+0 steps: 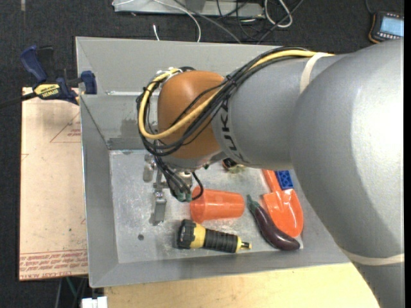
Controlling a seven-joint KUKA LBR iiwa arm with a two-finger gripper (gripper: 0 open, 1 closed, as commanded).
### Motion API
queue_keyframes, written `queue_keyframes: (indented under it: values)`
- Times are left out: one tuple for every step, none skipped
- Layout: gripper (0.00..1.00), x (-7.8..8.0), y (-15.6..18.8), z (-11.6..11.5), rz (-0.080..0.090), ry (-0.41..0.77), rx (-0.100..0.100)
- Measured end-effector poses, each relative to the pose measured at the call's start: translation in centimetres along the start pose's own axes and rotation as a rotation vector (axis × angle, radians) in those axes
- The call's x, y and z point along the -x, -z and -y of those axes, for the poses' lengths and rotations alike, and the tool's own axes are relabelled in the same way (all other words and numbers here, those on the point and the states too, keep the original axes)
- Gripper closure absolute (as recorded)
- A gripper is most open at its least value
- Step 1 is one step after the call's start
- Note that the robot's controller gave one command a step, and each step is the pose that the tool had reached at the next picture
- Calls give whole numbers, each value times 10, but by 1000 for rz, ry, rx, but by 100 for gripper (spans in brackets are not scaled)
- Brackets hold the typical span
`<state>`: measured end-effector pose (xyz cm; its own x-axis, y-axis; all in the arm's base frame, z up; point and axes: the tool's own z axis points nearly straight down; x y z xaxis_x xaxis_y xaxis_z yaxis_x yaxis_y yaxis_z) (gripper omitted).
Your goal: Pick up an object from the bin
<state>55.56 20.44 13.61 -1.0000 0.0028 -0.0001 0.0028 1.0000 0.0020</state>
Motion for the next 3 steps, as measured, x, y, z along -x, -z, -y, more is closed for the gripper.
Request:
queue_keyframes:
  values:
    - [0,0,0,0,0,0,0]
    - [0,0,74,14,8,14,3]
    - [0,44,-12,33,-12,-74,-4]
